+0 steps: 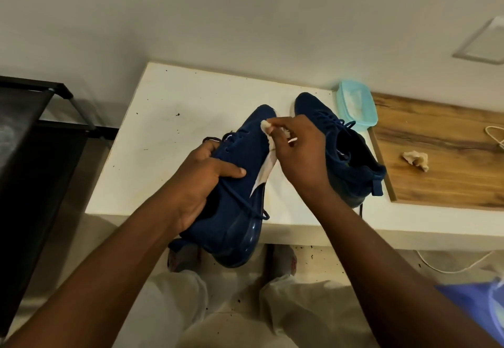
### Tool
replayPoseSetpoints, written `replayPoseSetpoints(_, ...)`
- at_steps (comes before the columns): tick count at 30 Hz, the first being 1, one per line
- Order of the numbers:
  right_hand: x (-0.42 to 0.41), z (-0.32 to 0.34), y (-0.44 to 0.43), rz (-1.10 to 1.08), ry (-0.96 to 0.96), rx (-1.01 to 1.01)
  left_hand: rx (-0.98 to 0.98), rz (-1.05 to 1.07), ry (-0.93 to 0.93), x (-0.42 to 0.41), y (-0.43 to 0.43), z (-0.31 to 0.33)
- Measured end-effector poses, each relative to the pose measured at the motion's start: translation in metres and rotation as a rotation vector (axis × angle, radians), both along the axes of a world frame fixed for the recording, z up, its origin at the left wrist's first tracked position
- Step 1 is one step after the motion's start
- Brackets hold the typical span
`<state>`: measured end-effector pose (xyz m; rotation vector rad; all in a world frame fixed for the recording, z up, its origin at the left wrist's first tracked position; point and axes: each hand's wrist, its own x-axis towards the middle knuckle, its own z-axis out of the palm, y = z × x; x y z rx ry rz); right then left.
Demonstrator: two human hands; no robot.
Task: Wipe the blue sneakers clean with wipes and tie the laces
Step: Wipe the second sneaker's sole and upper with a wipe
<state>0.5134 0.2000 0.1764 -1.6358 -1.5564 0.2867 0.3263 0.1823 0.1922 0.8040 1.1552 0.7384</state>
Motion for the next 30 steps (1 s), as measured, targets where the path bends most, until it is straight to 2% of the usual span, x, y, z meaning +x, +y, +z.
replayPoseSetpoints(3, -0.009, 0.003, -0.024, 0.050, -0.016, -0.069, 0.004, 0.035, 0.012, 0.000, 0.001, -0.001)
replayPoseSetpoints(7, -0.030, 0.012, -0.066, 0.333, 0.013, -0.175, -0.004, 0.095, 0.024, -0.011, 0.007, -0.004)
replayPoseSetpoints(9, -0.032, 0.013, -0.065, 0.407, 0.016, -0.168, -0.012, 0.109, 0.017, -0.016, 0.009, -0.005)
replayPoseSetpoints(11, -0.026, 0.011, -0.048, 0.336, -0.025, -0.099, -0.027, 0.102, 0.007, -0.017, 0.010, -0.005)
replayPoseSetpoints(14, -0.013, 0.007, -0.015, 0.095, -0.010, 0.014, -0.041, 0.084, 0.011, -0.017, 0.010, -0.006)
replayPoseSetpoints(18, -0.014, 0.005, -0.020, -0.003, -0.011, -0.027, -0.034, 0.083, 0.020, -0.013, 0.010, -0.005)
replayPoseSetpoints(22, -0.028, 0.011, -0.061, 0.141, -0.005, -0.304, -0.039, 0.131, 0.027, -0.018, 0.011, -0.007)
replayPoseSetpoints(25, -0.035, 0.024, -0.077, 0.382, 0.004, -0.433, -0.054, 0.187, 0.018, -0.025, 0.013, -0.007)
replayPoseSetpoints(28, -0.035, 0.033, -0.076, 0.567, 0.023, -0.459, -0.056, 0.189, 0.037, -0.027, 0.014, -0.007)
replayPoseSetpoints(30, -0.030, 0.026, -0.064, 0.471, -0.074, -0.314, -0.054, 0.173, 0.036, -0.026, 0.015, -0.007)
